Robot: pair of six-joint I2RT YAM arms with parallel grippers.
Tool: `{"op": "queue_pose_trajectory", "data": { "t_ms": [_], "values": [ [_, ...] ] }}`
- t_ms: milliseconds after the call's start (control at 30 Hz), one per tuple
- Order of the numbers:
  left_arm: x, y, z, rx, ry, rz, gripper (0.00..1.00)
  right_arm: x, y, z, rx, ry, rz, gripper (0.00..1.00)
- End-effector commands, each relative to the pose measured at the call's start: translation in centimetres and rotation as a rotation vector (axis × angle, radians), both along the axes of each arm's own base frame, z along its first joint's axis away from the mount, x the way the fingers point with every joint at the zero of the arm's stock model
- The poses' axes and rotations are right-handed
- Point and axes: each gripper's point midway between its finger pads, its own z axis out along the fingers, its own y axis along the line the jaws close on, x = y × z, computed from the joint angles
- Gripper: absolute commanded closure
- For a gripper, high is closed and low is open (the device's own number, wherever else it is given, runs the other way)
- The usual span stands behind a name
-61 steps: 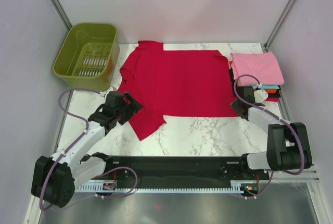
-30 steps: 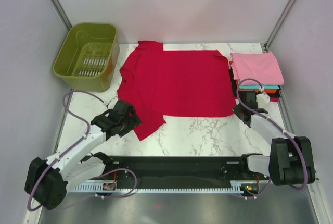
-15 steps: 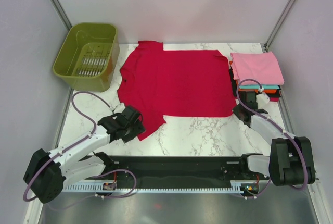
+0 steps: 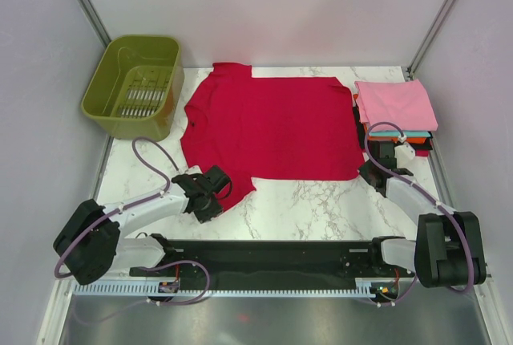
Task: Fold and stack the t-shirts
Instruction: Fold the tshirt
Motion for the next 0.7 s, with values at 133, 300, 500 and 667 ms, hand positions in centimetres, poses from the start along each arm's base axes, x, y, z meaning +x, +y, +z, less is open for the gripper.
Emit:
{"op": "queue_pose_trajectory", "data": {
  "t_ms": [133,300,500,667],
  "values": [
    [1.3,-1.1,-0.6,-0.048,-0.050,0.089,0.70,0.5,0.1,1.0,0.009,-0.047,0.005,1.00],
    [1.9,-1.3,-0.5,-0.054,-0.069,0.097,0.83,0.5,0.1,1.2,0.011,-0.056,0.008,1.00],
    [2.6,-1.0,1.3,-0.092,-0.154,0.135,0.98,0.7,0.3,2.1,0.010,-0.088,0.022,1.00],
    [3.2,-0.6,4.1,-0.119,-0.233,0.131,0.98,0.7,0.1,3.2,0.004,-0.136,0.019,1.00]
  ]
}}
